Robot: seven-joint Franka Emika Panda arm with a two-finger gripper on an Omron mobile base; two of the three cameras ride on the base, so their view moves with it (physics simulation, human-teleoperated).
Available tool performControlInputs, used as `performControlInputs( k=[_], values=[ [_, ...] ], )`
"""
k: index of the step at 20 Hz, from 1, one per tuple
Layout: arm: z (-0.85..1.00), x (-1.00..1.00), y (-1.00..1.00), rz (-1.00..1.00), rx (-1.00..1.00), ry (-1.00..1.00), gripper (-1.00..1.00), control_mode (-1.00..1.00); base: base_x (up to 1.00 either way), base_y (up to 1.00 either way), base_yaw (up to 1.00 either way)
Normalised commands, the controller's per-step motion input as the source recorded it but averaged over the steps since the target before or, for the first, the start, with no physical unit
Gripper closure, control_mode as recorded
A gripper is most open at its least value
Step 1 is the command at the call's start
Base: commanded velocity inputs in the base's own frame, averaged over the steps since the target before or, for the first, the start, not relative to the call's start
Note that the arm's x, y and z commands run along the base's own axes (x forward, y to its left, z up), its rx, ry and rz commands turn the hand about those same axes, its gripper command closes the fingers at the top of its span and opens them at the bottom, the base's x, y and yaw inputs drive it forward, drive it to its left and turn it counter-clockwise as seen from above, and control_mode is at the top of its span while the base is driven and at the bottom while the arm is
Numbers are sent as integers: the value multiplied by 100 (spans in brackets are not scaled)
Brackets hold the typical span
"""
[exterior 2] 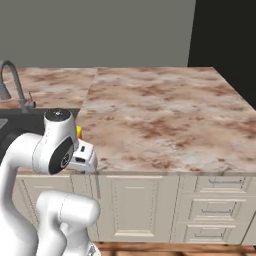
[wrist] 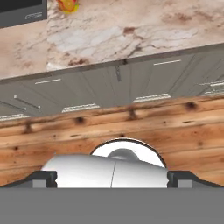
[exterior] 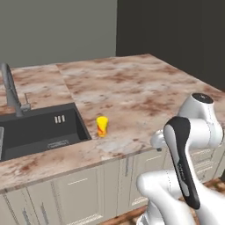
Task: Pick the cup and bowl from the counter and place them on the counter next to the sink.
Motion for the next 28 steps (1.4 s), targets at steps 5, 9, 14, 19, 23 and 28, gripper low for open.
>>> performControlInputs(
  k=[5, 9, 14, 19, 23, 28],
  values=[
    [0, 0, 0, 0, 0, 0, -100, 100, 15, 58, 14],
    [0, 0, 0, 0, 0, 0, -100, 100, 1, 48, 86],
    [0, 0, 0, 0, 0, 0, -100, 100, 0, 18, 91],
    [0, 0, 0, 0, 0, 0, -100, 100, 0, 16, 93],
    [0, 0, 0, 0, 0, 0, -100, 100, -9, -1, 86],
    [0, 0, 0, 0, 0, 0, -100, 100, -17, -18, 90]
  ],
)
